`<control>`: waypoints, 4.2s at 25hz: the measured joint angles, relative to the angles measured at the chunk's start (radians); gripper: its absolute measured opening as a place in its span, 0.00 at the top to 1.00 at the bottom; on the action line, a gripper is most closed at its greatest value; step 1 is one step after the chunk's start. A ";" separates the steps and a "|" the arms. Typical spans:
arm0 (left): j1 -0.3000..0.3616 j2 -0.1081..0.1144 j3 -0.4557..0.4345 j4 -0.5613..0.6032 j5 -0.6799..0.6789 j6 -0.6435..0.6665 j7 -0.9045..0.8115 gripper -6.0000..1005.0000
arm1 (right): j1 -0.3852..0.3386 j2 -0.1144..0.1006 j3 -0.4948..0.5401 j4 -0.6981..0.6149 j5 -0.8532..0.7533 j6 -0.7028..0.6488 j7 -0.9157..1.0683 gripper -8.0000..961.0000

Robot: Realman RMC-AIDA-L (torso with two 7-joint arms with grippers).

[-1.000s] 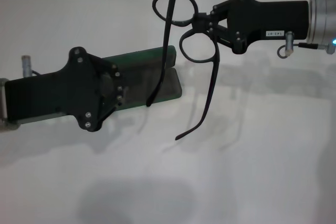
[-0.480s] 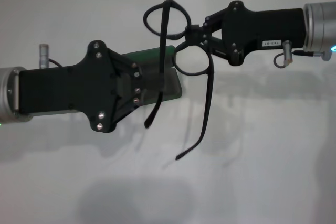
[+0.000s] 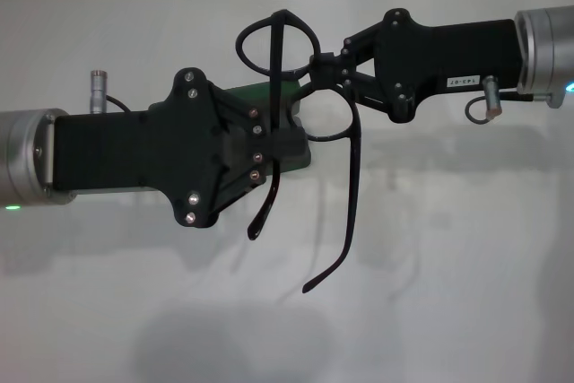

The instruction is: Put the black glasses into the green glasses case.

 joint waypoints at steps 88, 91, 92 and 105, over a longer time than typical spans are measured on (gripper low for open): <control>0.017 -0.022 0.102 -0.035 -0.154 -0.266 0.005 0.98 | 0.005 0.003 0.002 0.042 0.152 -0.031 0.092 0.94; 0.018 -0.022 0.099 -0.034 -0.154 -0.252 -0.005 0.98 | -0.011 0.002 0.003 0.017 0.159 -0.013 0.092 0.94; 0.018 -0.021 0.098 -0.033 -0.154 -0.250 -0.011 0.98 | -0.017 0.002 0.003 0.007 0.159 -0.004 0.092 0.94; 0.067 0.045 0.099 -0.031 -0.136 -0.168 -0.066 0.98 | -0.056 -0.037 0.004 -0.044 0.166 0.066 0.095 0.94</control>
